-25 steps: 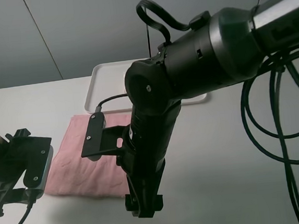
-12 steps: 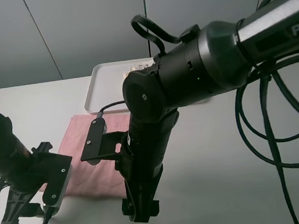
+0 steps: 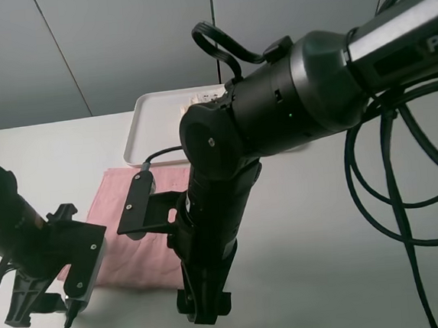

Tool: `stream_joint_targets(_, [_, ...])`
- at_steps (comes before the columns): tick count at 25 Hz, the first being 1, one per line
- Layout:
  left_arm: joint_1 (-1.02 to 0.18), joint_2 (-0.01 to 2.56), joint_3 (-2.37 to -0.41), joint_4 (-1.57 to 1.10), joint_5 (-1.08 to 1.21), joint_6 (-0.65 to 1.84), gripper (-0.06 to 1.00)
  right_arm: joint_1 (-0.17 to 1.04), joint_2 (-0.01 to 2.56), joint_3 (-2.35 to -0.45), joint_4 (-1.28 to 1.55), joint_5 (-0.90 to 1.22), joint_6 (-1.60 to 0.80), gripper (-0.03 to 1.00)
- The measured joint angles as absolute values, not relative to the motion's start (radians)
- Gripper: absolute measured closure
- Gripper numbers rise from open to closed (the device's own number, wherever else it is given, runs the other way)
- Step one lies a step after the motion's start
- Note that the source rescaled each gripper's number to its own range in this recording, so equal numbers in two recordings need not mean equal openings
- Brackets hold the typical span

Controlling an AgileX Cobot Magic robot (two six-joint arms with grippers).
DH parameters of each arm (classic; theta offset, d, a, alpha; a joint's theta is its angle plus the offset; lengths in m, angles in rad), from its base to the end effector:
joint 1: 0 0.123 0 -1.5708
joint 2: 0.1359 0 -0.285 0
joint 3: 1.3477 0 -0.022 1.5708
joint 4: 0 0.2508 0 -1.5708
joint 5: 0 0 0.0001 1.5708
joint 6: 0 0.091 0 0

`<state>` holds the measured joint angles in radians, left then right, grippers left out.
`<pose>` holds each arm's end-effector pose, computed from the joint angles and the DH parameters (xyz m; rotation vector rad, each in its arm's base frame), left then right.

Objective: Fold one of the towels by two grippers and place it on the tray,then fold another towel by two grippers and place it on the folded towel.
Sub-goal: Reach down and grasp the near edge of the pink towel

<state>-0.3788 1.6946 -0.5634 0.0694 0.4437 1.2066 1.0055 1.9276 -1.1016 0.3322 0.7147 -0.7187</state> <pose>0.2108 -0.0810 0.1021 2.2570 2.0915 0.0970 0.1699 0.3041 0.1335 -2.0535 2.2376 0.3754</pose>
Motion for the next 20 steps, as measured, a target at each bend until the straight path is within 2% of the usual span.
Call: stream_joint_targets(20, [-0.371, 1.729, -0.563, 0.158, 0.463, 1.142, -0.02, 1.006, 1.928, -1.102, 0.332, 0.705, -0.719, 0.01])
